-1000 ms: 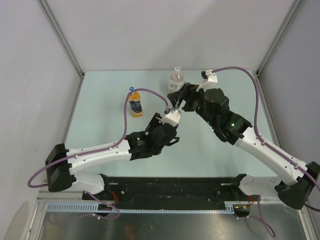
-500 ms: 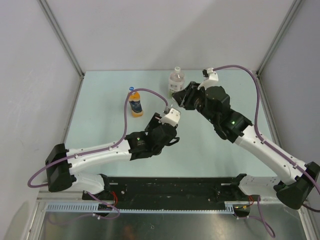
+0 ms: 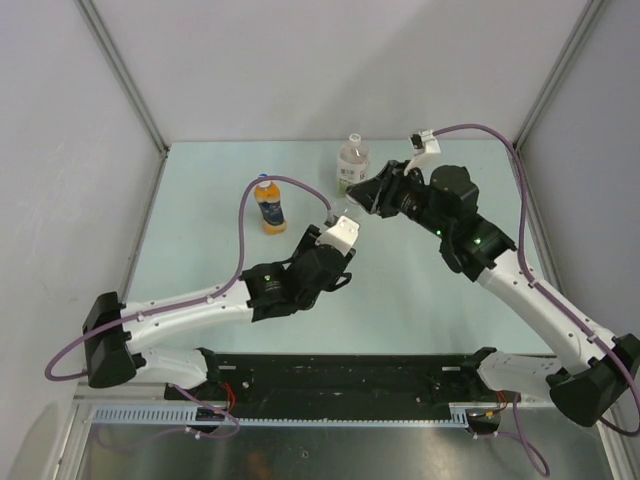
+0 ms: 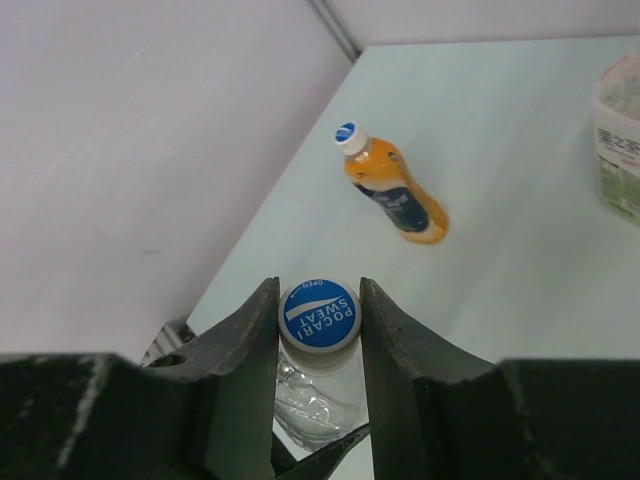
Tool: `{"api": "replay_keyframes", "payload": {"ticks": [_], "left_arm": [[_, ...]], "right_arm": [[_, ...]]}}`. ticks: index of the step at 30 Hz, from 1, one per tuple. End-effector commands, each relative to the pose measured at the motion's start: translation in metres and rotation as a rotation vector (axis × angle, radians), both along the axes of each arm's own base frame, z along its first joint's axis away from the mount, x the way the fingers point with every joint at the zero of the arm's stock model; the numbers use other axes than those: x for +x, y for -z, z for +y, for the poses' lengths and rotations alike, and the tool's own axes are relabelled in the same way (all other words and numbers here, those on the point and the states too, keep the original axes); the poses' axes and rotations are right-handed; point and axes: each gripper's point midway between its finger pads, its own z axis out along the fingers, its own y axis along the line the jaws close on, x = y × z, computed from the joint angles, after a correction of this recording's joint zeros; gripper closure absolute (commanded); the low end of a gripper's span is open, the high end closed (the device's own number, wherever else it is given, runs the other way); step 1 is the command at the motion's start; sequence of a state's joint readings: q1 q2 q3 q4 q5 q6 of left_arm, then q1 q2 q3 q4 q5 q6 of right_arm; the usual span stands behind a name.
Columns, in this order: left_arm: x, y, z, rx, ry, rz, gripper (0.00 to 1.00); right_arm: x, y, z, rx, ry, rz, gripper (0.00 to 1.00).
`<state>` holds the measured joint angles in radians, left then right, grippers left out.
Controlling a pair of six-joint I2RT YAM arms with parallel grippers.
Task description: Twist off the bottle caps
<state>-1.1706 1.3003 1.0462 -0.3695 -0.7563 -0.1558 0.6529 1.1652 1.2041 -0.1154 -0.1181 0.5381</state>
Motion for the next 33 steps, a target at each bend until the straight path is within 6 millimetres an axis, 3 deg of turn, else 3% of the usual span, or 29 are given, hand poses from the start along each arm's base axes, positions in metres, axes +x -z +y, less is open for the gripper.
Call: {"api": "replay_keyframes", "payload": {"ticks": [1, 10, 21, 33], "left_arm": [[-0.014, -0.014, -0.021, -0.073, 0.151, 0.016, 1.0], [-0.051, -0.019, -0.044, -0.126, 0.463, 0.051, 1.0], [-0.104, -0.035, -0.053, -0.216, 0.811, 0.038, 1.0], [-0.109, -0.036, -0.054, -0.24, 0.834, 0.031, 1.0]], "right_arm": [[-0.014, -0.036, -0.005, 0.066, -0.138, -0.154, 1.0], [-0.055, -0.049, -0.01, 0.066, -0.401, -0.329, 1.0], [-0.109, -0.056, -0.013, 0.08, -0.719, -0.489, 1.0], [-0.121, -0.059, -0.013, 0.089, -0.767, -0.522, 1.0]]}}
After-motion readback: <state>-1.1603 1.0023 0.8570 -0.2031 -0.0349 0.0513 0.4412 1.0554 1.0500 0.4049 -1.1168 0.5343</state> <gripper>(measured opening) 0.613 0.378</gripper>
